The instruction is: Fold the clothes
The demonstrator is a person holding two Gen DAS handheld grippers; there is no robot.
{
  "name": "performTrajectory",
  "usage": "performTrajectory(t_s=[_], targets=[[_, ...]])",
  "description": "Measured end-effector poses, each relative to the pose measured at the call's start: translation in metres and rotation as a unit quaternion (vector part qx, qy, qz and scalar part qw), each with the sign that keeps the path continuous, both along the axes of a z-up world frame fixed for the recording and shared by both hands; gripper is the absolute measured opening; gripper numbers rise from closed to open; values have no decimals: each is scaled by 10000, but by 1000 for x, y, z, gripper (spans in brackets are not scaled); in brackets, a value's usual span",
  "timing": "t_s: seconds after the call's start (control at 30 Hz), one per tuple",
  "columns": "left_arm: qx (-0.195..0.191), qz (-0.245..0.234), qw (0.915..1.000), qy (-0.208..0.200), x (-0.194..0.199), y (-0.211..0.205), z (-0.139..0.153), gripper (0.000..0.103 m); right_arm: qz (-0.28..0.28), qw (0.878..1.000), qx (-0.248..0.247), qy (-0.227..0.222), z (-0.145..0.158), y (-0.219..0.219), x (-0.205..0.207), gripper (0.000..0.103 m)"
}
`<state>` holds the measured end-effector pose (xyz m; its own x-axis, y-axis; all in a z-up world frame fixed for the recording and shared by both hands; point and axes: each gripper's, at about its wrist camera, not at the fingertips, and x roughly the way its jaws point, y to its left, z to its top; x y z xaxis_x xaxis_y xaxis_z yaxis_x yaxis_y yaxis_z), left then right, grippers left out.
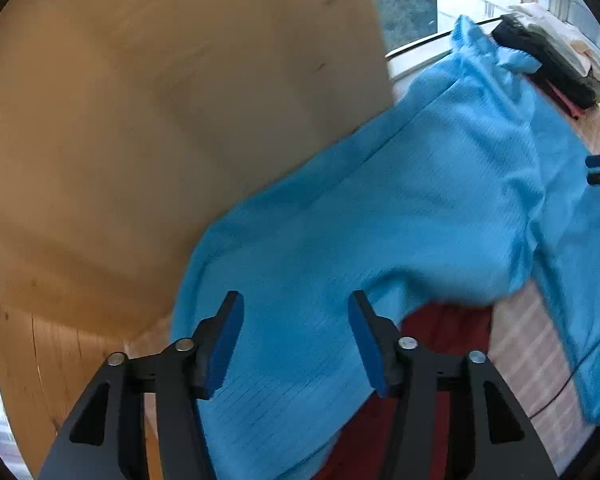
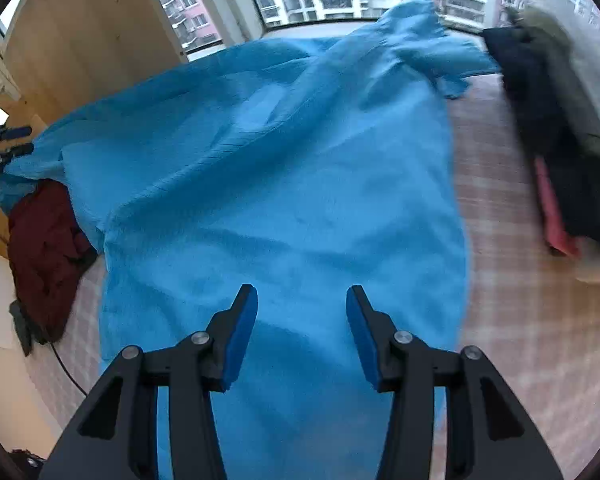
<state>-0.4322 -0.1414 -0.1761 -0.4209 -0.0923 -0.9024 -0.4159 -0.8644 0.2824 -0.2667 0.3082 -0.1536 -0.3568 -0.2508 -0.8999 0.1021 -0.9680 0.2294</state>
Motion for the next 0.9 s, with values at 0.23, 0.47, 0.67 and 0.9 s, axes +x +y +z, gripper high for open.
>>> performTrajectory(t_s=[0.23, 0.47, 0.67, 0.9], targets=[[-169, 543, 9973, -470, -4, -50, -33, 52, 345, 9994, 41, -73, -13, -34, -24, 46], [138, 800, 9966, 131, -2, -54, -17, 0, 339, 9993, 81, -160, -27, -35, -25, 46], [64, 1176, 9909, 648, -15, -70, 5, 1, 165, 9997, 68, -178, -31, -27, -26, 46], [-51, 1385, 9846, 1061, -17, -79, 7, 0, 48, 9998, 183, -112, -25, -29, -37, 46]])
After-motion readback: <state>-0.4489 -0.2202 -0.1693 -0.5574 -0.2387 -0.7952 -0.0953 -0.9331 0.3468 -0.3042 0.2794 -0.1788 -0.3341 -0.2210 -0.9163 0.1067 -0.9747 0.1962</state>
